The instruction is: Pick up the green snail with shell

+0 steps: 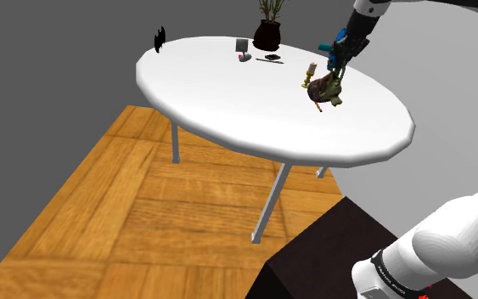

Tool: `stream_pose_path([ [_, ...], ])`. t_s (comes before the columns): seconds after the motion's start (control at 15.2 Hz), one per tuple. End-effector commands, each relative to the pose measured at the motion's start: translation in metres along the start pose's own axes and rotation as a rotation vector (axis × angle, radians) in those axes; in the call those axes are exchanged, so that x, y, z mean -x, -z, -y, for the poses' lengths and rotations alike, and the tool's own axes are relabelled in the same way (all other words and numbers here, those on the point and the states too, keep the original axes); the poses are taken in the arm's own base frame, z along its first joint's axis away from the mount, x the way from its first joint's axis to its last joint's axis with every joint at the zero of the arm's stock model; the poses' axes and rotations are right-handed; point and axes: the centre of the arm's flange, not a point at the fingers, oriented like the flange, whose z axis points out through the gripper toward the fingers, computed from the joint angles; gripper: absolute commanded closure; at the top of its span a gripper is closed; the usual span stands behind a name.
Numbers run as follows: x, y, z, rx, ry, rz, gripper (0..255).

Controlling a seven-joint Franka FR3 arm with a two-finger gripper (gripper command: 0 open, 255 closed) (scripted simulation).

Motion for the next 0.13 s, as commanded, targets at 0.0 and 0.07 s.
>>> stream_pose_path([
  [0.0, -0.0003, 0.0058, -0.0008, 0.0, 0.0, -0.001, 255],
  [0.07, -0.0003, 0.0058, -0.0008, 0.0, 0.0, -0.001, 255],
])
